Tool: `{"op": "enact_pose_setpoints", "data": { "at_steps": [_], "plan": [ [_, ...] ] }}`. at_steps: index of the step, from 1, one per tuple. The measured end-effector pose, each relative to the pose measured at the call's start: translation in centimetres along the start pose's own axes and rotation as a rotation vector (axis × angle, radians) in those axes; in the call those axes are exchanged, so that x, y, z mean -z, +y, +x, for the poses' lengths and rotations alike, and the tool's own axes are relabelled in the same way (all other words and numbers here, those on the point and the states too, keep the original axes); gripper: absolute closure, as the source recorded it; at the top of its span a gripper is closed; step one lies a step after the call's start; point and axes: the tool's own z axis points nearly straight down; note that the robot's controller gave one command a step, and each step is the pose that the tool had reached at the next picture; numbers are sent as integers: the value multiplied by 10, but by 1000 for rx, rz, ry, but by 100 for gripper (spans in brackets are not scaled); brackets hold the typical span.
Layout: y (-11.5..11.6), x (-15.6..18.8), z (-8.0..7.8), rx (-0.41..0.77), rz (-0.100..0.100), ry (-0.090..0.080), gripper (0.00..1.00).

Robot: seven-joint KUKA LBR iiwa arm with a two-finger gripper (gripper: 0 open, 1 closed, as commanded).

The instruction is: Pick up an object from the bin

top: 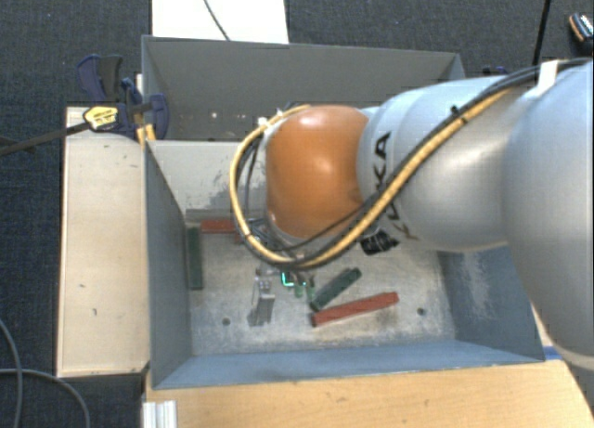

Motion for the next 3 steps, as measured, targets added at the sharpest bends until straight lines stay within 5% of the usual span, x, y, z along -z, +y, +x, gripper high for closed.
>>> {"op": "enact_pose_setpoints", "data": {
  "at_steps": [1, 2, 3],
  "plan": [
    [-73, -72, -20, -21, 5, -1, 0],
    [-139, -102, -20, 168, 3, -2, 0],
    [-136, -101, -21, 166, 0, -4, 100]
  ]
}}
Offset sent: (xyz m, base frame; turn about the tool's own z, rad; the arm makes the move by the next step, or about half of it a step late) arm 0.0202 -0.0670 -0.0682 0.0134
